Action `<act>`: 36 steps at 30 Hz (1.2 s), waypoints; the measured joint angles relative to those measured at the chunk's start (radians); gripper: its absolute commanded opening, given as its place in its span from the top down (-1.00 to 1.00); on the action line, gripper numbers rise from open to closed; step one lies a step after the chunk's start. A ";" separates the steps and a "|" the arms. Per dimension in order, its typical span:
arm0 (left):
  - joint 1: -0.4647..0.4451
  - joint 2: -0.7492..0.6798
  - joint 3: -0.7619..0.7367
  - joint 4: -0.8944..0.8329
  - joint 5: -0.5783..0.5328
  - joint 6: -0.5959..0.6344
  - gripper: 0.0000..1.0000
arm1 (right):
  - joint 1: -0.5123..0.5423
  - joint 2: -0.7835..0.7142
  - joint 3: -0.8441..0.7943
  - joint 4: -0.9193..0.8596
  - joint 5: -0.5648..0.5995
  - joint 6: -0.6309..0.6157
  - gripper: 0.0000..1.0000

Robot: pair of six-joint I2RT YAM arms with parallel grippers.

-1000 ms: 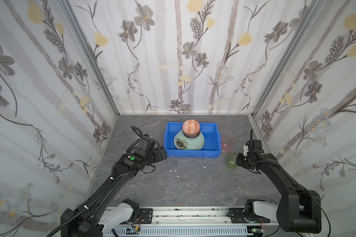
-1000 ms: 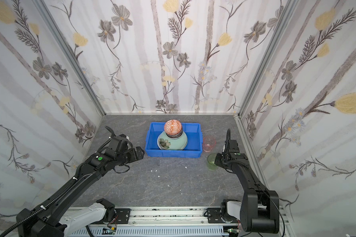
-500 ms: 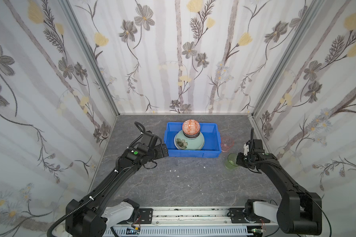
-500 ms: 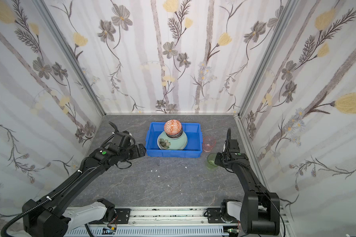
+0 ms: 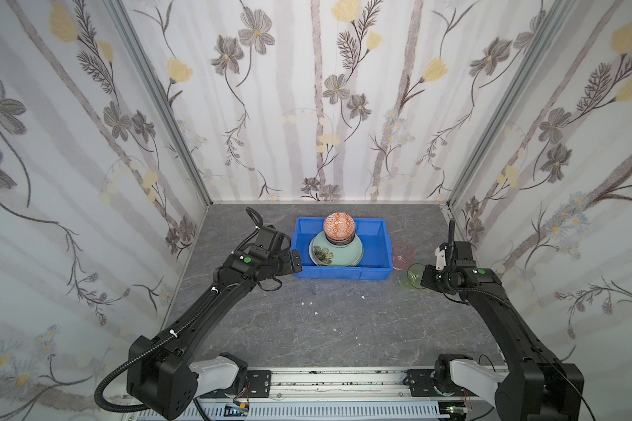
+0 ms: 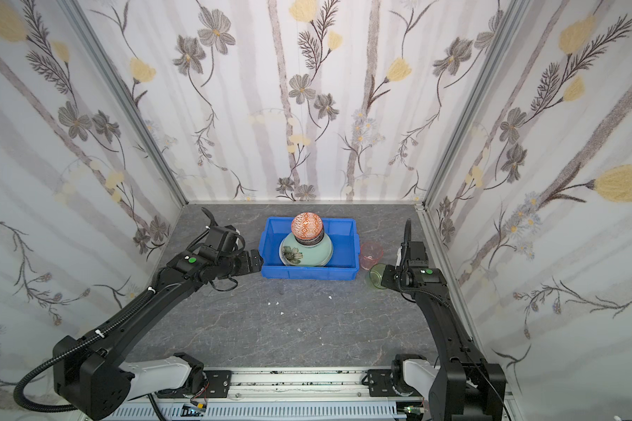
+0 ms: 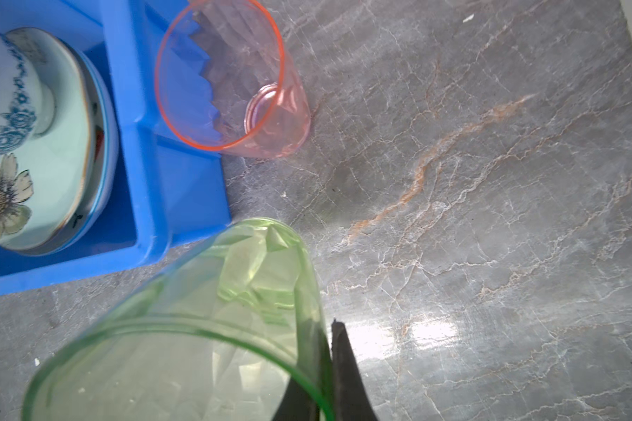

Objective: Place the mixed dishes into the plastic bin
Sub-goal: 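Lift the green cup with the right gripper and carry it over the bin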

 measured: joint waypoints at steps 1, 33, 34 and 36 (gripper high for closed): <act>0.002 0.010 0.009 0.004 0.000 0.005 -1.00 | 0.013 -0.006 0.021 -0.016 0.000 0.006 0.96; 0.090 0.112 0.082 0.007 0.042 0.090 -1.00 | 0.262 0.903 1.107 -0.236 0.172 0.043 1.00; 0.092 0.115 0.083 0.008 0.043 0.094 -1.00 | 0.264 0.919 1.120 -0.243 0.177 0.043 1.00; 0.096 0.122 0.084 0.007 0.050 0.097 -1.00 | 0.267 0.956 1.147 -0.258 0.180 0.043 1.00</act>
